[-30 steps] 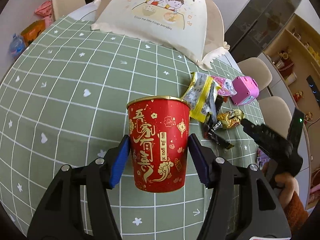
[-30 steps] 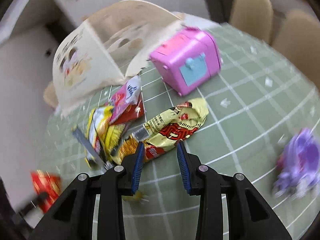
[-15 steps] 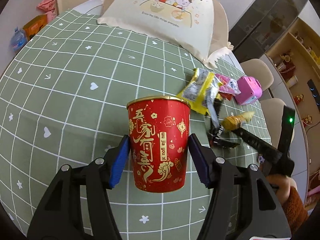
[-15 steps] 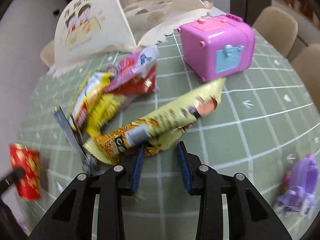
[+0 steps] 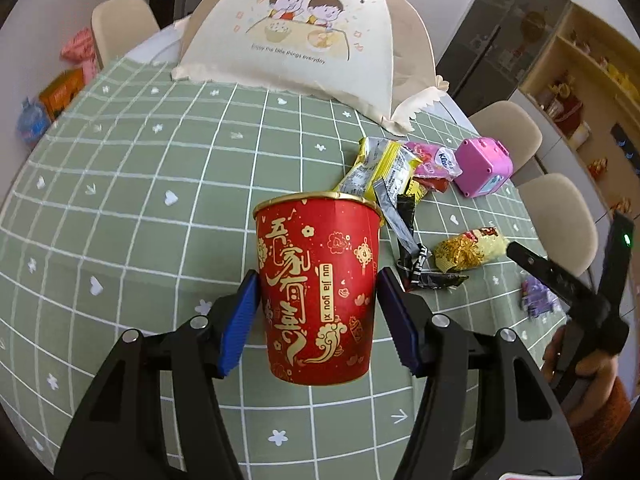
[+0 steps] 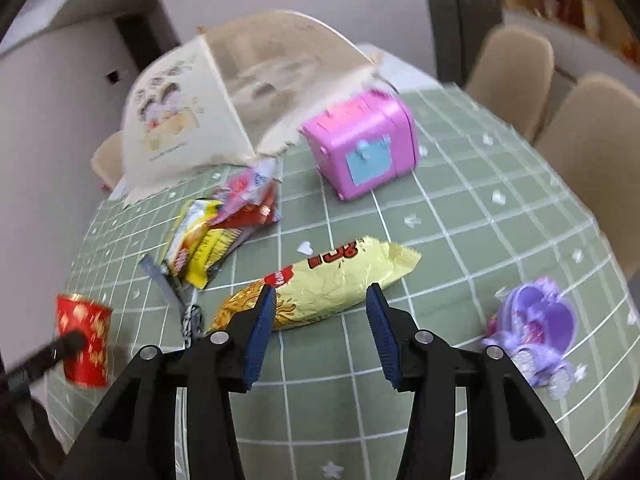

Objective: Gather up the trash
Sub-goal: 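Grasp the gold snack bag with the right tool while the left tool holds the red cup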

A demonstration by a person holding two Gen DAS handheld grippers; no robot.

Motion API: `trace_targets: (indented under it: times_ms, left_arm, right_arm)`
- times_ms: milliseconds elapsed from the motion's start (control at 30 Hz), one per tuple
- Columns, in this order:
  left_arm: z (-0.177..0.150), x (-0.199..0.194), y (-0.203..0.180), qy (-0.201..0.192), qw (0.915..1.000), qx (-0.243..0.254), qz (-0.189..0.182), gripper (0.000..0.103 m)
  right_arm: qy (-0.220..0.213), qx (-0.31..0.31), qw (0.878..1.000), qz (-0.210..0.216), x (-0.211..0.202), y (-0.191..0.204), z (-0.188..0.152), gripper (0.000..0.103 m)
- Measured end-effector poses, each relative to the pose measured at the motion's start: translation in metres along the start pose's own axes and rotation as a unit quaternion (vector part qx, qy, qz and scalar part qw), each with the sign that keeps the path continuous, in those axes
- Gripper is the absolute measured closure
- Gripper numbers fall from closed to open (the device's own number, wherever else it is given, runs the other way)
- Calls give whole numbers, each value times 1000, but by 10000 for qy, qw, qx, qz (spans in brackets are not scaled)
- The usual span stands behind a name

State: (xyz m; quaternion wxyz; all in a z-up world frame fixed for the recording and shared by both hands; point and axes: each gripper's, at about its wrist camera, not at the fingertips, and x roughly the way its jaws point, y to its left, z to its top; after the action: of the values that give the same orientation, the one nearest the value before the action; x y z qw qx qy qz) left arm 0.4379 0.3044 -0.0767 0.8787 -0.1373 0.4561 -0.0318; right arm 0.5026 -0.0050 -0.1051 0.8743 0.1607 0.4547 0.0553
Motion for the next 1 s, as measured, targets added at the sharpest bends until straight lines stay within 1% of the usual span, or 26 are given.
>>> trace_targets:
  times_ms: [67,133,233,300,400,467,533,600,633,667,700,767,833,1000]
  left_arm:
    - [1,-3,-1,-44,10000,35,21,46]
    - [3,-6,-1,-95,9999,51,32,46]
    - [5,-9,2,-133,9999,81,64,46]
    - [6,-10,3,-158,9998,101,99,46]
    - [7,-9,6,-179,9997,126,144,46]
    - [8,-8,8,-174,9997,124,154,46]
    - [8,-7,9,-160,9997,113,161,46]
    - [8,-6,10,-150,9997,113,168,46]
    - [8,-6,10,-148,9997,118,172,46]
    - [9,-7,9,-151,9997,128,173,46]
    - [9,-7,9,-160,9996,134,167,46]
    - [8,-10,4,-193,9995,166,170,46]
    - [9,-13,-3,-235,9994,225,135,46]
    - [5,-31,-34,-403,9981,475,-9,46]
  right_arm:
    - [45,624,9980,27,10,-5,0,59]
    - [96,1019,9948,-2,23,-8,-1,59]
    - [225,1327,9909,-11,41,-10,0,58]
    - [212,1320,9910,-35,47,-6,2,59]
    - [56,766,9968,-200,59,11,11,59]
    - [2,189,9992,-346,66,26,16,59]
    - [37,-250,9988,-421,73,38,18,59]
    - [150,-613,9973,-378,78,48,17,59]
    - [202,-792,9962,-313,78,53,17,62]
    - [207,-912,9953,-270,76,56,16,69]
    - [209,-1039,9941,-250,73,58,14,72]
    - [151,-1299,9912,-181,60,64,11,78]
    - [66,-1479,9889,-113,44,66,8,79]
    - [-281,-1767,9839,33,-20,55,2,79]
